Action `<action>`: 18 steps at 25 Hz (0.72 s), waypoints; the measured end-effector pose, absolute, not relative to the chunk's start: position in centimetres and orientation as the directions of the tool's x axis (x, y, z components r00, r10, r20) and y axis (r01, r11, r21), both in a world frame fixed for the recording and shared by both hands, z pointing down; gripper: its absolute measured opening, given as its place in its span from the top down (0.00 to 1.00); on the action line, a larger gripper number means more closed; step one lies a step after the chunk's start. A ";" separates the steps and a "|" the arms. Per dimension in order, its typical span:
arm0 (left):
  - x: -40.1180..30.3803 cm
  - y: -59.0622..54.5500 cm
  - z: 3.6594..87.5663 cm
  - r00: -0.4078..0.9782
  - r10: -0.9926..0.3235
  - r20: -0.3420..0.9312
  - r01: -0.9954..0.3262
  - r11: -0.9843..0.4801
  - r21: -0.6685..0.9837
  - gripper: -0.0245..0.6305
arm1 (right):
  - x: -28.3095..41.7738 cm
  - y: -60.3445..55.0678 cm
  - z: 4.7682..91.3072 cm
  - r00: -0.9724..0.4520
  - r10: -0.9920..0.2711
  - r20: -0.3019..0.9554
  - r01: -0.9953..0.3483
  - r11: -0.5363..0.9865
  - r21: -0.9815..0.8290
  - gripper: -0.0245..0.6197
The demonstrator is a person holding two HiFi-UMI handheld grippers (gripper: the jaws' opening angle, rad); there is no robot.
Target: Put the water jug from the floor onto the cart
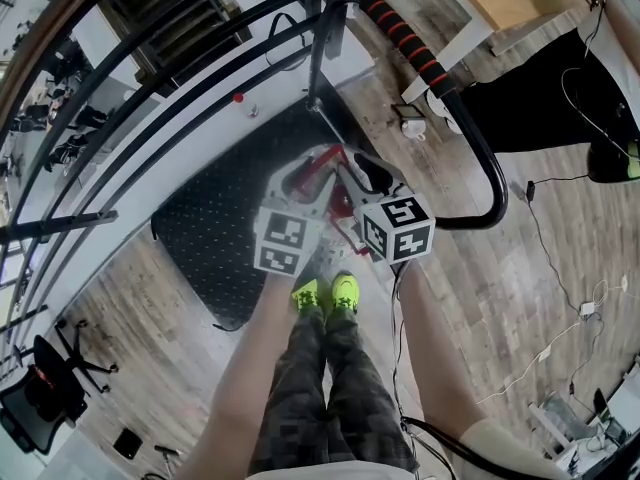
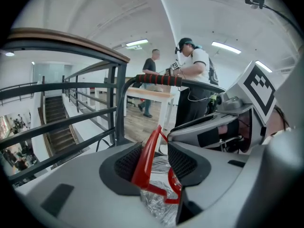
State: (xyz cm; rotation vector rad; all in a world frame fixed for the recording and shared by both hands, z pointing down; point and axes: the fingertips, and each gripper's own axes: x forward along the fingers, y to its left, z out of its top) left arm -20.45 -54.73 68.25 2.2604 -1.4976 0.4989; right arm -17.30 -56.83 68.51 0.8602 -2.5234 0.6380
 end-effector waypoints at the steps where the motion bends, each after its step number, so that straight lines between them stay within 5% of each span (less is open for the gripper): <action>1: -20.5 -54.7 68.2 0.367 -0.791 0.489 -0.926 -0.358 0.116 0.74 | -17.3 -56.7 68.4 -0.732 -0.466 0.497 -0.646 0.707 -0.288 0.80; 18: -22.7 -53.4 65.8 0.314 -0.820 0.479 -0.946 -0.311 0.087 0.67 | -17.1 -55.4 65.9 -0.734 -0.481 0.479 -0.648 0.708 -0.282 0.79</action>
